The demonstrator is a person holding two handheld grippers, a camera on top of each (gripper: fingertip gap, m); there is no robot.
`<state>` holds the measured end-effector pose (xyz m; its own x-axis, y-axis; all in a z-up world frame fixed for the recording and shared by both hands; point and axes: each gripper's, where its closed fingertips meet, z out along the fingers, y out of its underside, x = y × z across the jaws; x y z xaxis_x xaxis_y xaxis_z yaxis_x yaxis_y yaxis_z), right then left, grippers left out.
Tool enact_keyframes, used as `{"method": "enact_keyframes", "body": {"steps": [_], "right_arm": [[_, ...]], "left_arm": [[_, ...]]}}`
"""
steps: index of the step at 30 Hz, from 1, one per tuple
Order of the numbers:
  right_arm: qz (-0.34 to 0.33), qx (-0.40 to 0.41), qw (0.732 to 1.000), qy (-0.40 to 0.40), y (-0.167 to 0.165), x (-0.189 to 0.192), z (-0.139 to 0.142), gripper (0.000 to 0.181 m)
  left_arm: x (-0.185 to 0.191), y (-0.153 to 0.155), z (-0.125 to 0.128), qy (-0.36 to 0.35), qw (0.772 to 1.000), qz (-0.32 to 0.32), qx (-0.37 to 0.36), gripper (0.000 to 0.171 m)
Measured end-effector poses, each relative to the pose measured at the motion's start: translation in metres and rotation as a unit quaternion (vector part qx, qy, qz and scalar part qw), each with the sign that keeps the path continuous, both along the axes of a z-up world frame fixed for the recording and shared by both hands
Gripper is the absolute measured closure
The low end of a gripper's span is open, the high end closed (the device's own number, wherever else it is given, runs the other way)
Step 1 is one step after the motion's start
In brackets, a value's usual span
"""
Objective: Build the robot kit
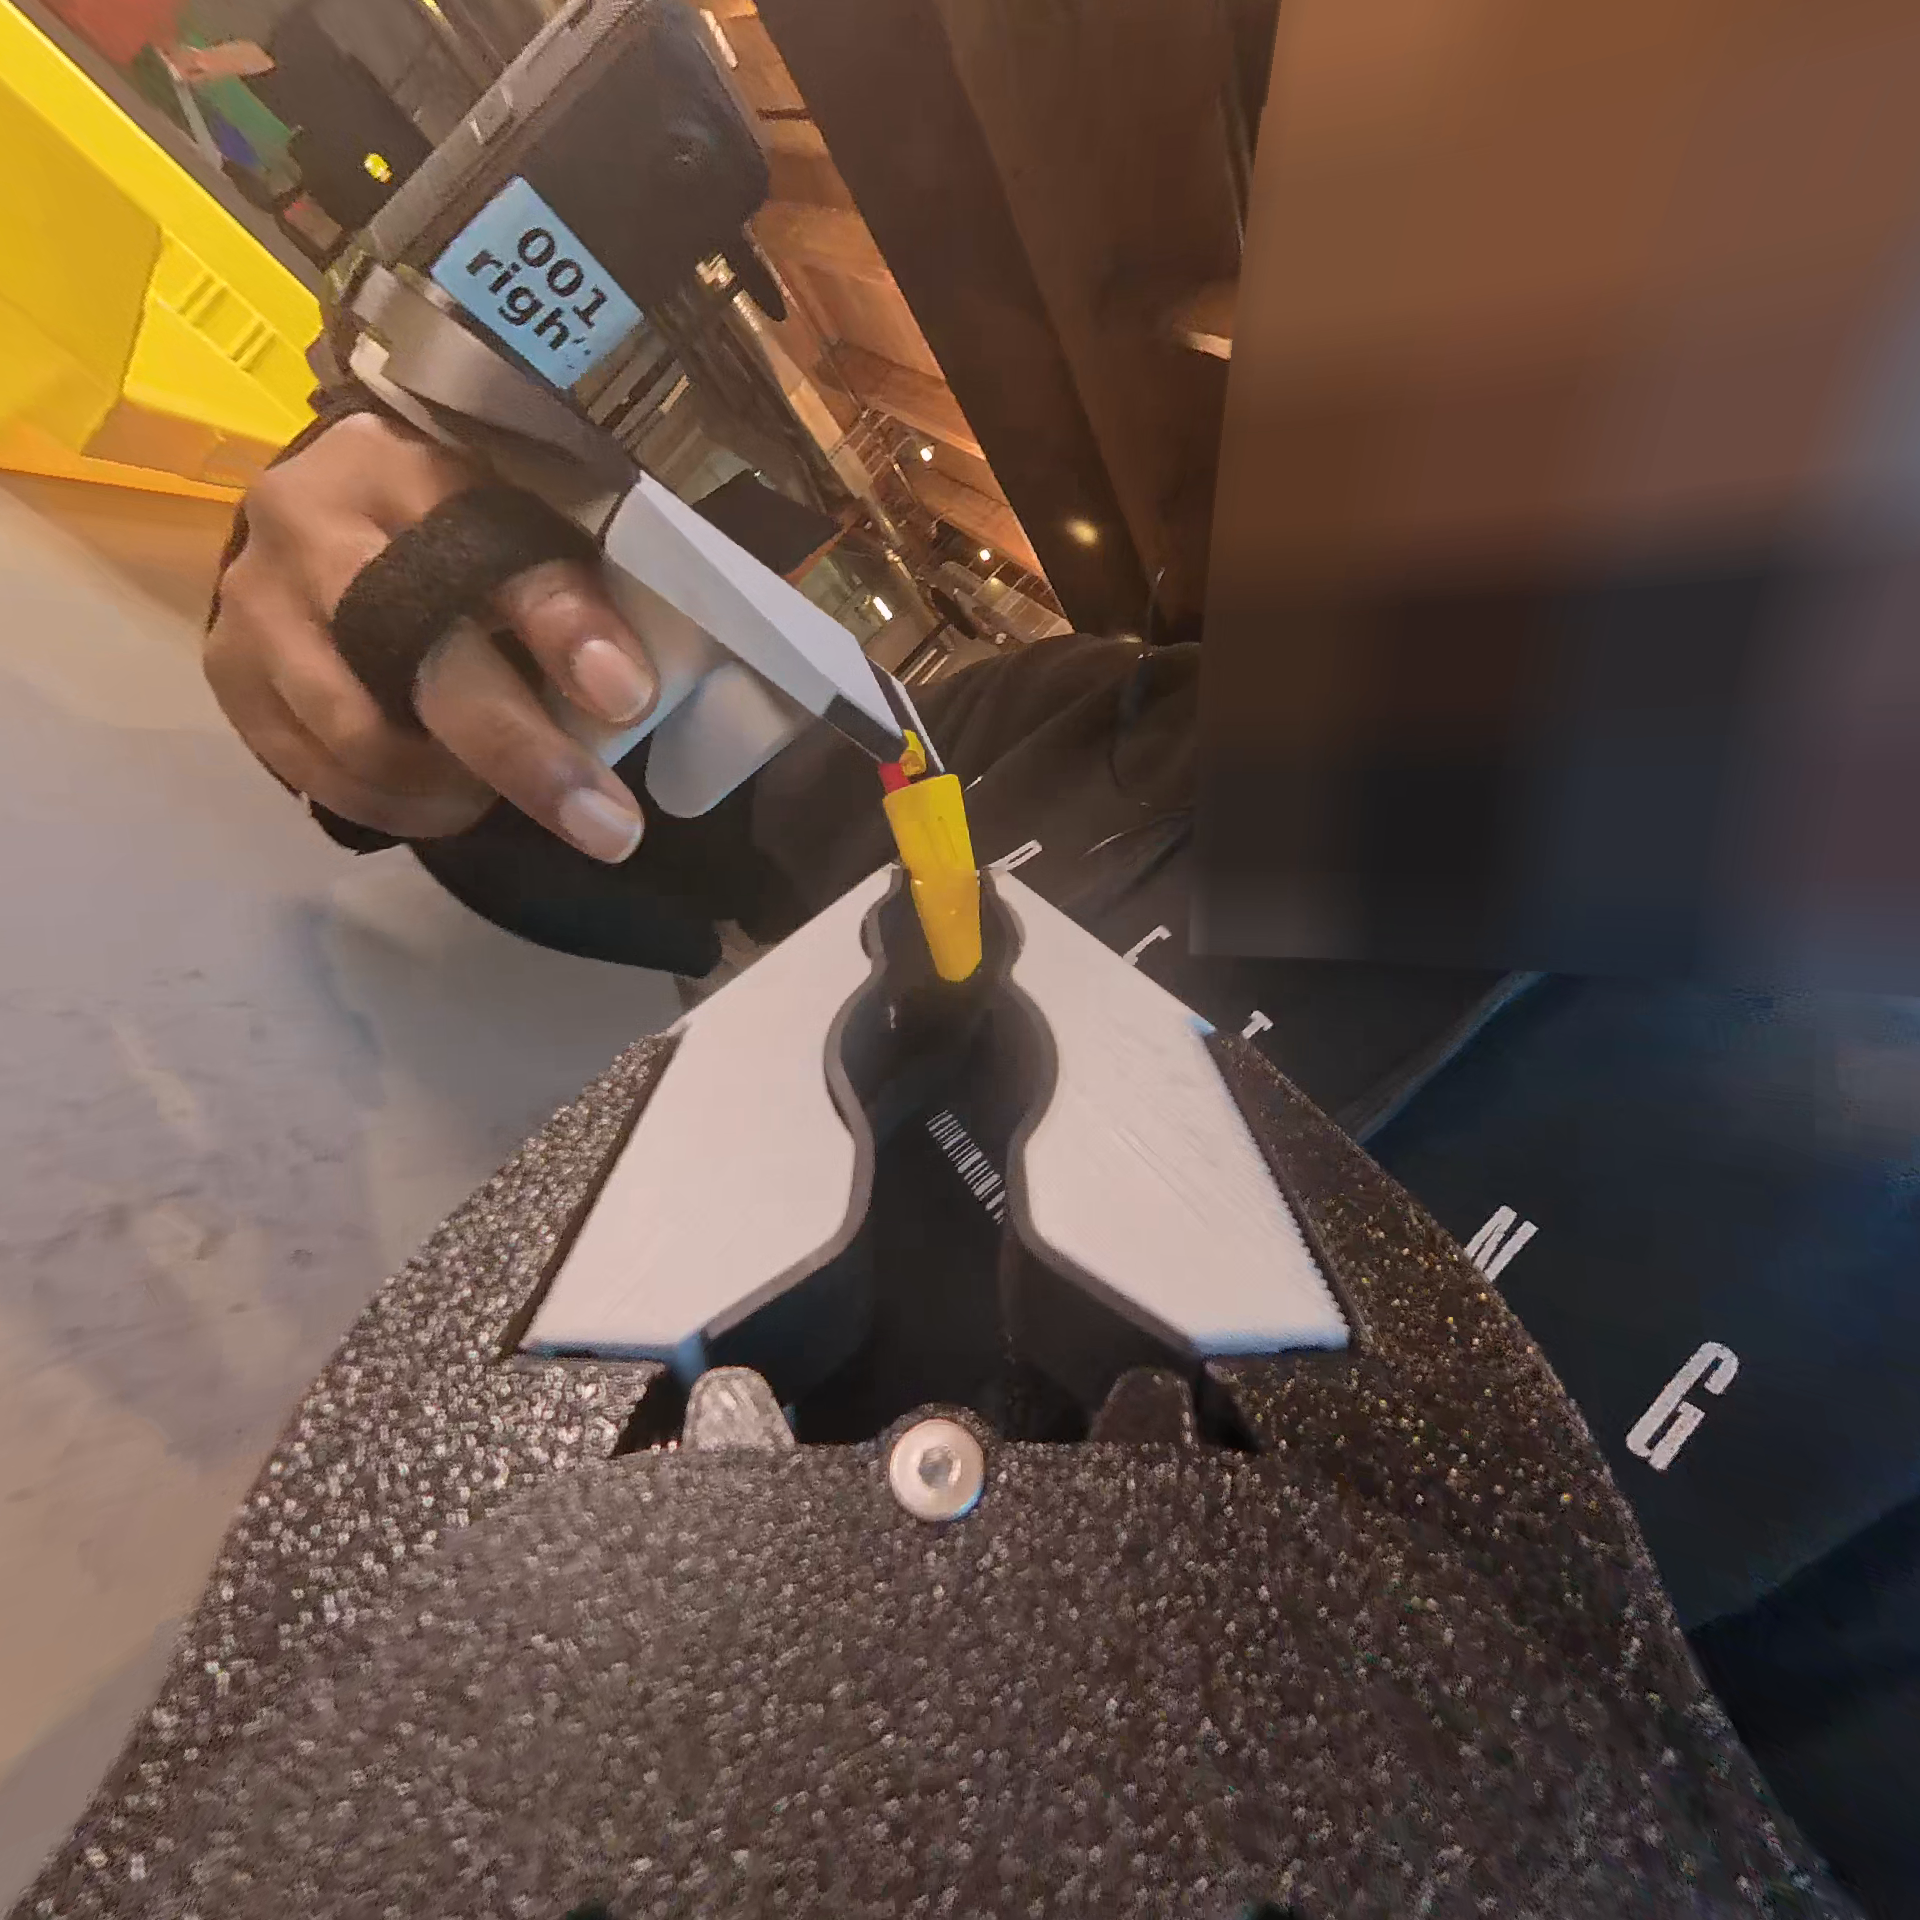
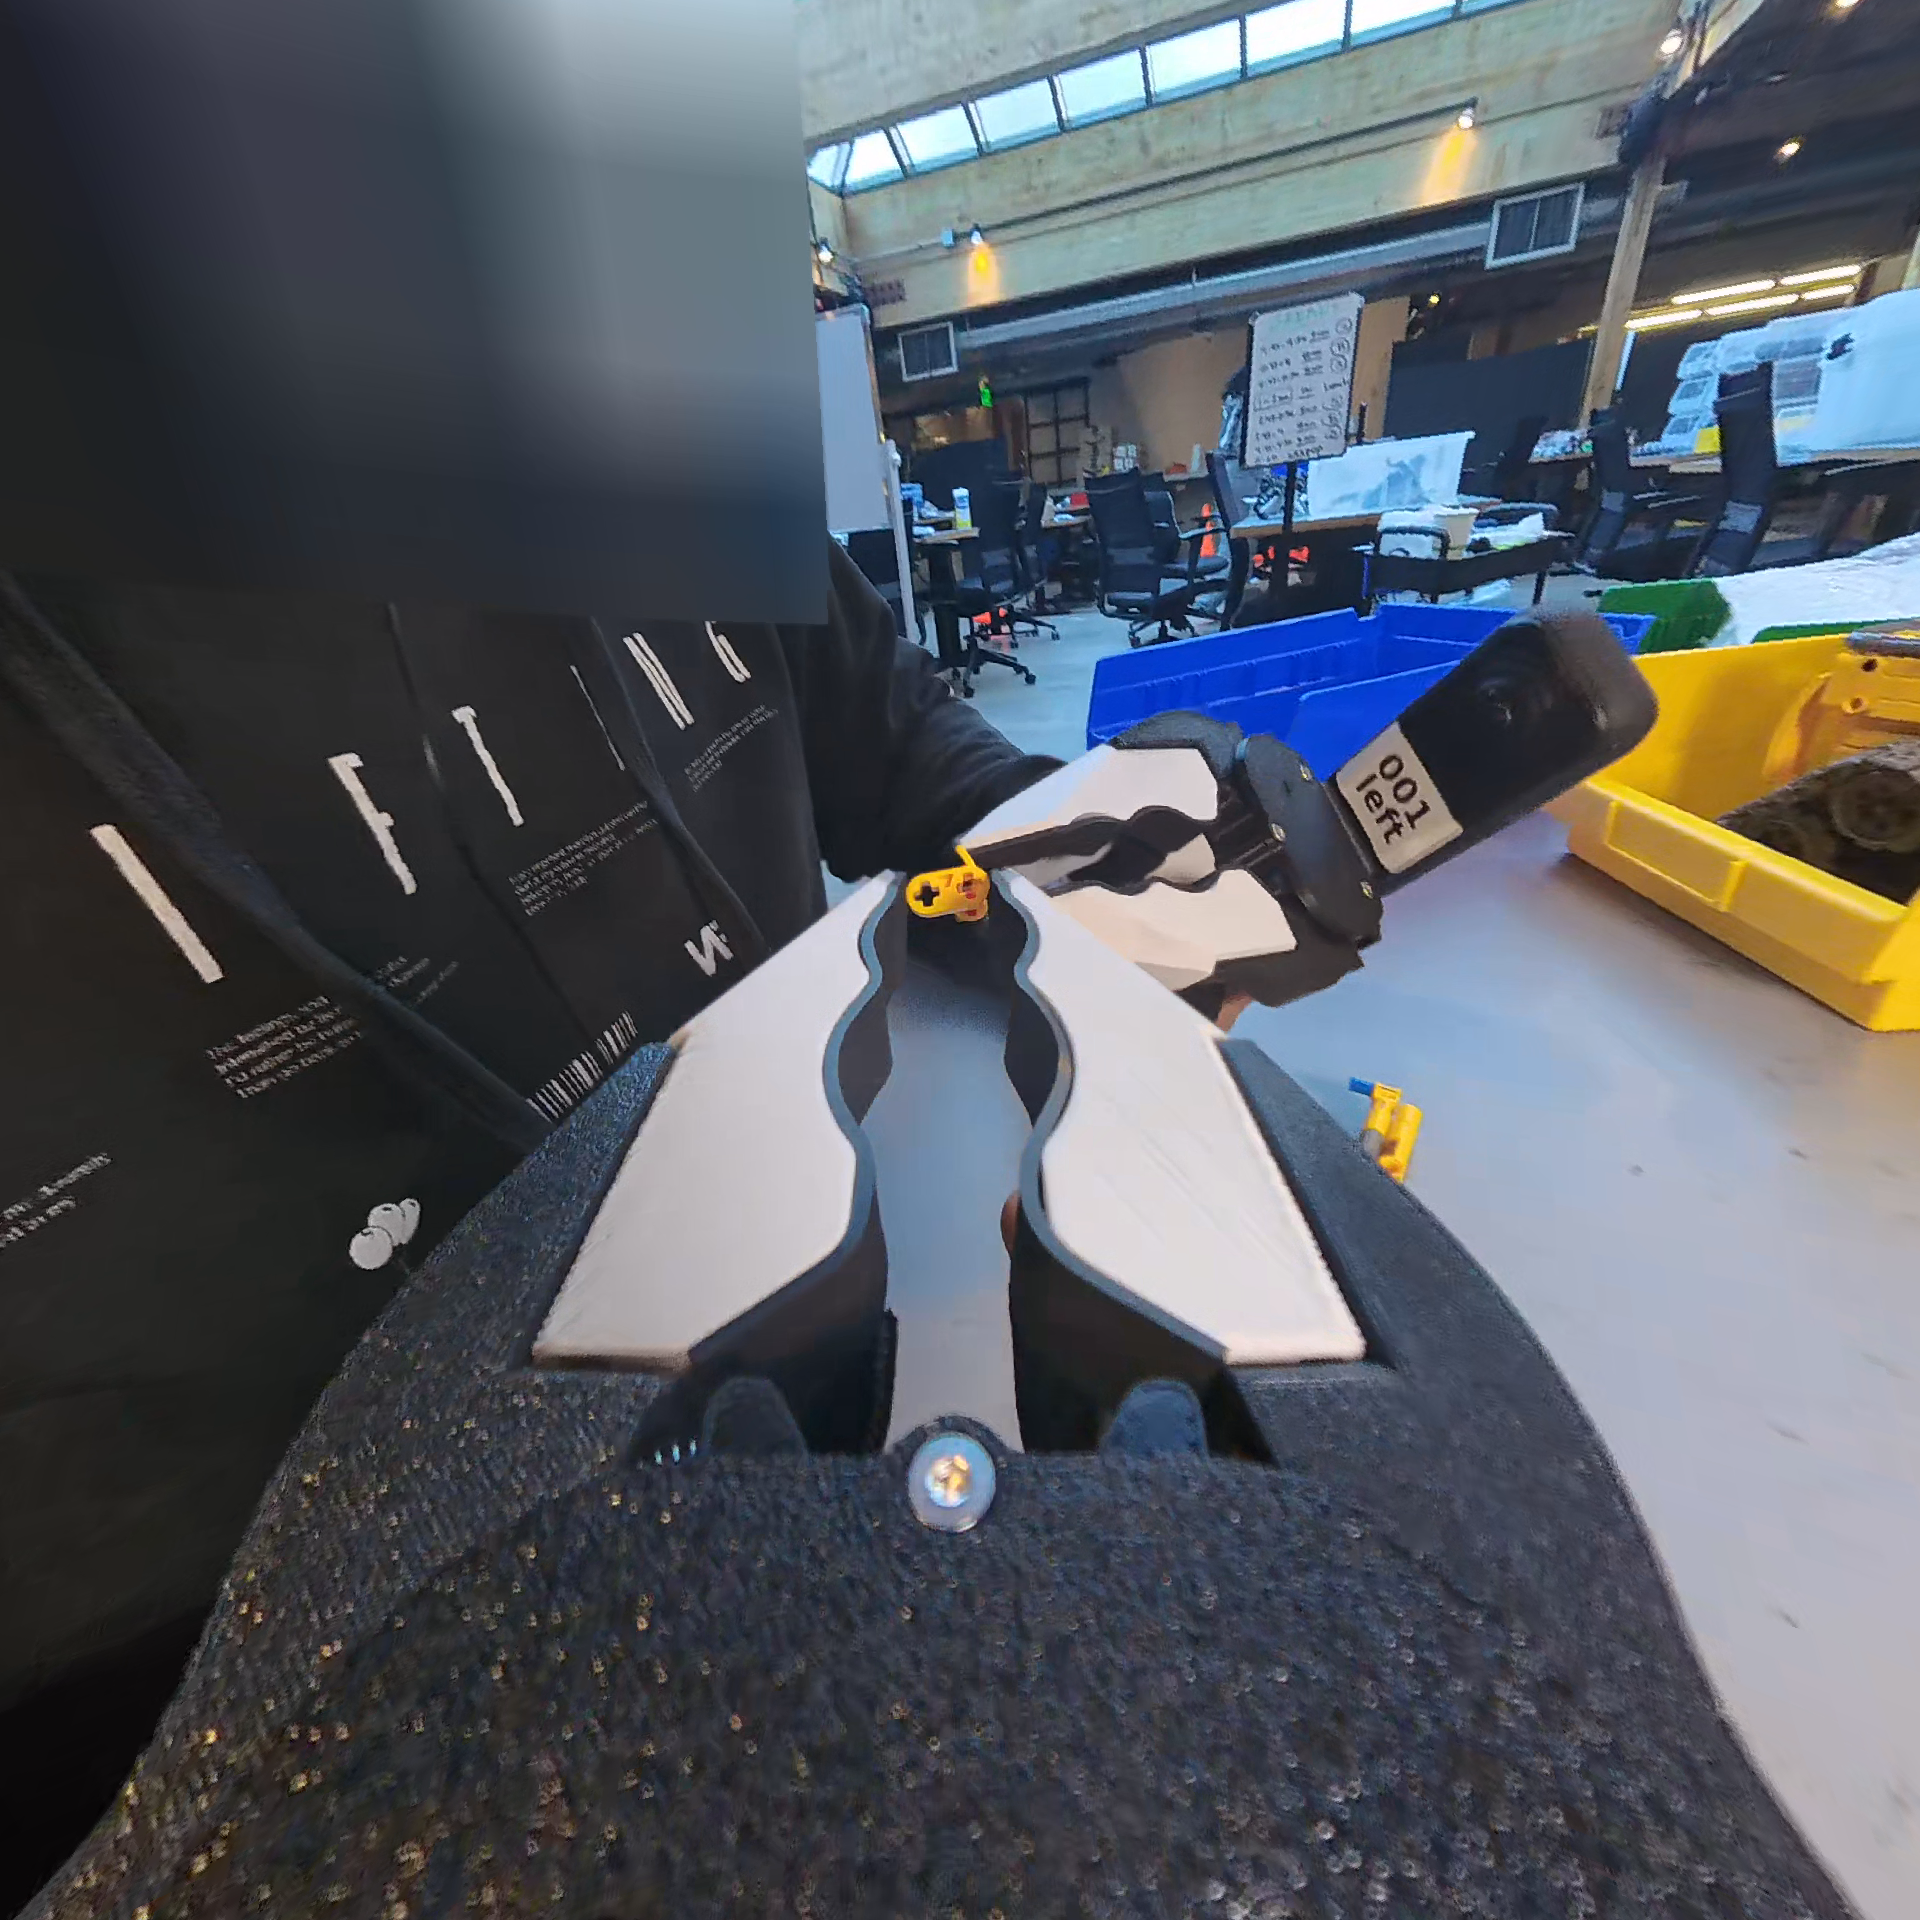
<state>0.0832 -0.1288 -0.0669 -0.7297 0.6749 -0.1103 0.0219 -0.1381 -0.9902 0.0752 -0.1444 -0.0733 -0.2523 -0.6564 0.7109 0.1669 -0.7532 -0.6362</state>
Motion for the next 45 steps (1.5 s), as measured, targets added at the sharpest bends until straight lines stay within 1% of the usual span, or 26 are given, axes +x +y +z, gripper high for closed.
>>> {"method": "enact_keyframes", "body": {"steps": [4, 8, 10, 14, 18, 20, 27, 34, 36, 40, 45], "right_arm": [[0.008, -0.034, 0.999, 0.026, -0.002, 0.003, 0.016, 0.166], [-0.007, -0.045, 0.998, 0.046, -0.001, 0.002, 0.027, 0.166], [-0.024, -0.036, 0.998, 0.050, 0.004, 0.001, 0.028, 0.167], [-0.025, -0.014, 0.999, 0.040, 0.002, 0.000, 0.023, 0.167], [-0.055, 0.000, 0.997, 0.049, 0.007, -0.004, 0.025, 0.167], [-0.059, 0.002, 0.997, 0.049, 0.008, -0.004, 0.026, 0.167], [-0.078, 0.019, 0.996, 0.049, 0.011, -0.008, 0.022, 0.167], [-0.088, 0.080, 0.992, 0.031, 0.013, -0.007, 0.011, 0.167], [-0.089, 0.102, 0.991, 0.017, 0.015, -0.006, 0.005, 0.167], [-0.097, 0.130, 0.987, -0.009, 0.021, -0.007, -0.010, 0.167], [-0.093, 0.174, 0.980, -0.010, 0.018, -0.004, -0.016, 0.167]], "left_arm": [[-0.001, -0.001, 0.019, -0.062, 0.998, -0.003, -0.012, 0.160], [0.000, 0.003, 0.026, -0.086, 0.996, 0.011, -0.023, 0.161], [-0.002, 0.007, 0.027, -0.091, 0.995, 0.023, -0.027, 0.161], [-0.006, 0.009, 0.026, -0.099, 0.994, 0.023, -0.036, 0.161], [-0.007, 0.013, 0.027, -0.102, 0.993, 0.037, -0.041, 0.161], [-0.008, 0.014, 0.027, -0.105, 0.993, 0.042, -0.041, 0.161], [-0.010, 0.017, 0.023, -0.100, 0.992, 0.051, -0.049, 0.162], [-0.010, 0.022, 0.015, -0.078, 0.993, 0.056, -0.064, 0.161], [-0.009, 0.024, 0.008, -0.060, 0.994, 0.050, -0.078, 0.161], [-0.010, 0.029, -0.004, -0.029, 0.994, 0.057, -0.092, 0.161], [-0.007, 0.026, -0.008, -0.022, 0.993, 0.044, -0.109, 0.161]]}}
